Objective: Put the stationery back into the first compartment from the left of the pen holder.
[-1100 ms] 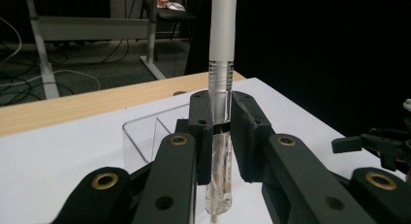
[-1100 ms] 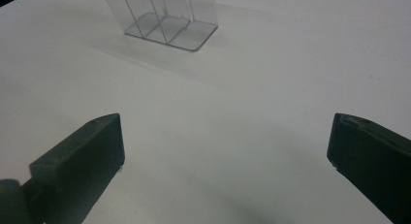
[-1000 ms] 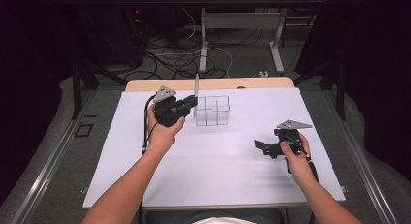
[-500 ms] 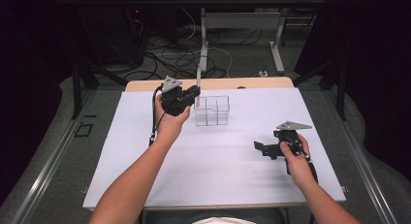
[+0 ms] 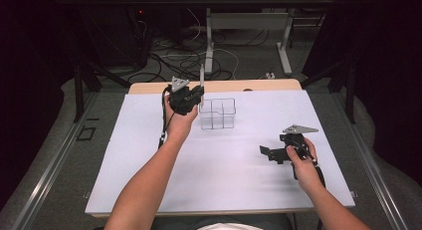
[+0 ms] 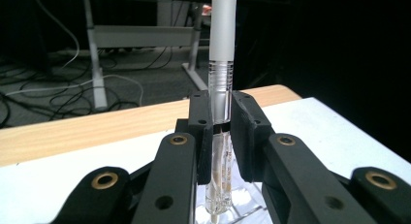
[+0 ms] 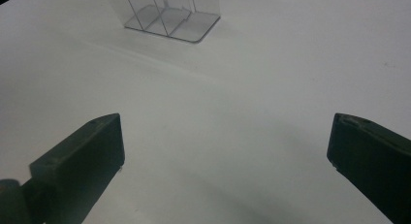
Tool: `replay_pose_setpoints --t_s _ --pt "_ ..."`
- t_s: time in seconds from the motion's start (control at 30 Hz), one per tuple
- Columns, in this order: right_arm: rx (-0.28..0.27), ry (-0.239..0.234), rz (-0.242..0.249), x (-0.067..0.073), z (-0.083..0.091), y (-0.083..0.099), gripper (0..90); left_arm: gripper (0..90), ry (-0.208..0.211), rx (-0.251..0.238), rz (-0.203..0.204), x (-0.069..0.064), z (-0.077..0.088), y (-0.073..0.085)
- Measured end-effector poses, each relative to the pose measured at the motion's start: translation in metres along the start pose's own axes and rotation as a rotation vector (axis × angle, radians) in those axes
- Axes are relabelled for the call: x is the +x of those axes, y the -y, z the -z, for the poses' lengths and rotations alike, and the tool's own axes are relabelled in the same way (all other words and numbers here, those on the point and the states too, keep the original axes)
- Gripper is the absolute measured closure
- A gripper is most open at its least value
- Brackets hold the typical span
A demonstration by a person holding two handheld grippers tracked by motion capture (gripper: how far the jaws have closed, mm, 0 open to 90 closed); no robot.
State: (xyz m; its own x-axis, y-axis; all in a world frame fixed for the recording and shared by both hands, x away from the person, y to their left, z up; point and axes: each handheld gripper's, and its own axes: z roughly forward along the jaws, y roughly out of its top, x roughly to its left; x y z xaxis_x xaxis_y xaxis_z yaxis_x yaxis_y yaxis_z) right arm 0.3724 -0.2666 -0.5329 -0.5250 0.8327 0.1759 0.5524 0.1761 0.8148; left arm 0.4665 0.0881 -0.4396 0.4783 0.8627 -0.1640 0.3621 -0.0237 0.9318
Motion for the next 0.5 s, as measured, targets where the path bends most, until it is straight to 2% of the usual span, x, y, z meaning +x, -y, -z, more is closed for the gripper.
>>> replay_pose_setpoints --t_s 0.13,0.5 --pt "0.004 -0.004 -0.003 0.001 0.000 0.000 0.0 79.7 -0.020 0.014 0.032 0.002 -0.007 0.003" --pt "0.021 -0.026 0.006 0.002 -0.004 0.002 0.0 79.7 -0.045 0.056 0.039 0.001 -0.024 0.013"
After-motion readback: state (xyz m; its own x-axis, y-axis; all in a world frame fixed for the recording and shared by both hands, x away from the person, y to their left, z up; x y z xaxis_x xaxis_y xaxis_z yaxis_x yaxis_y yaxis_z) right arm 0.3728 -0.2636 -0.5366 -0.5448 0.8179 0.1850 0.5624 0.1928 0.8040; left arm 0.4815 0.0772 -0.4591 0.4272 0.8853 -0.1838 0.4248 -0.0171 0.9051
